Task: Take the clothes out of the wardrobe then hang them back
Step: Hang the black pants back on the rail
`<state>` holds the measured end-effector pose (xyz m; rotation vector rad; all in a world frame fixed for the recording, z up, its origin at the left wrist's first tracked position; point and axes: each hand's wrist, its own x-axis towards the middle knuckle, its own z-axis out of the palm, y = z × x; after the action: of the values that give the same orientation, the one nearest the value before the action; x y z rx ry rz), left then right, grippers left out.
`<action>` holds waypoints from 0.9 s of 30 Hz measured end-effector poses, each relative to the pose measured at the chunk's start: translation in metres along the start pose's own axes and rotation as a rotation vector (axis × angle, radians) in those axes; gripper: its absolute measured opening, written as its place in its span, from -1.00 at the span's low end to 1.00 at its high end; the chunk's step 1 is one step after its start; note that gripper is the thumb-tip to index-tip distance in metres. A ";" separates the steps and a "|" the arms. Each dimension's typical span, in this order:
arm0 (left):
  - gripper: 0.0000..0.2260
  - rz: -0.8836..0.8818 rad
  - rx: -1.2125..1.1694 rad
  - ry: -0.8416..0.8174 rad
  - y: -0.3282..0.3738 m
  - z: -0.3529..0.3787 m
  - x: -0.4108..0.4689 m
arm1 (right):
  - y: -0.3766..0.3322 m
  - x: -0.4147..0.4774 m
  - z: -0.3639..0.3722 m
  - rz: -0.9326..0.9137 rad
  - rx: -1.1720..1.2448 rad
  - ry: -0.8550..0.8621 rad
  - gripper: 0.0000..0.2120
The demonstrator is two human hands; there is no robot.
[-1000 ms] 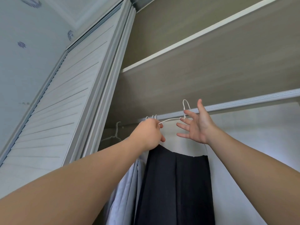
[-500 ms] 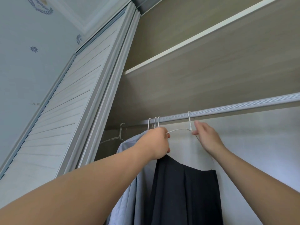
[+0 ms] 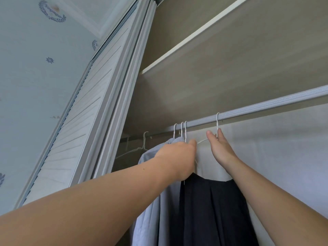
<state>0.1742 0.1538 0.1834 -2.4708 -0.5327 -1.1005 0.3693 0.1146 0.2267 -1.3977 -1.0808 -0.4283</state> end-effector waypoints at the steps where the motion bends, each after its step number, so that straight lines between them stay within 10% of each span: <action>1: -0.63 -0.012 0.025 -0.002 -0.003 0.001 0.000 | 0.002 0.002 0.006 -0.001 0.012 -0.010 -0.31; 27: -0.44 -0.034 0.330 -0.032 -0.067 0.034 -0.011 | 0.010 0.025 0.092 0.055 0.064 -0.104 -0.37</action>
<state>0.1562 0.2252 0.1670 -2.2018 -0.7072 -0.9037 0.3570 0.2092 0.2249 -1.4020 -1.1278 -0.2819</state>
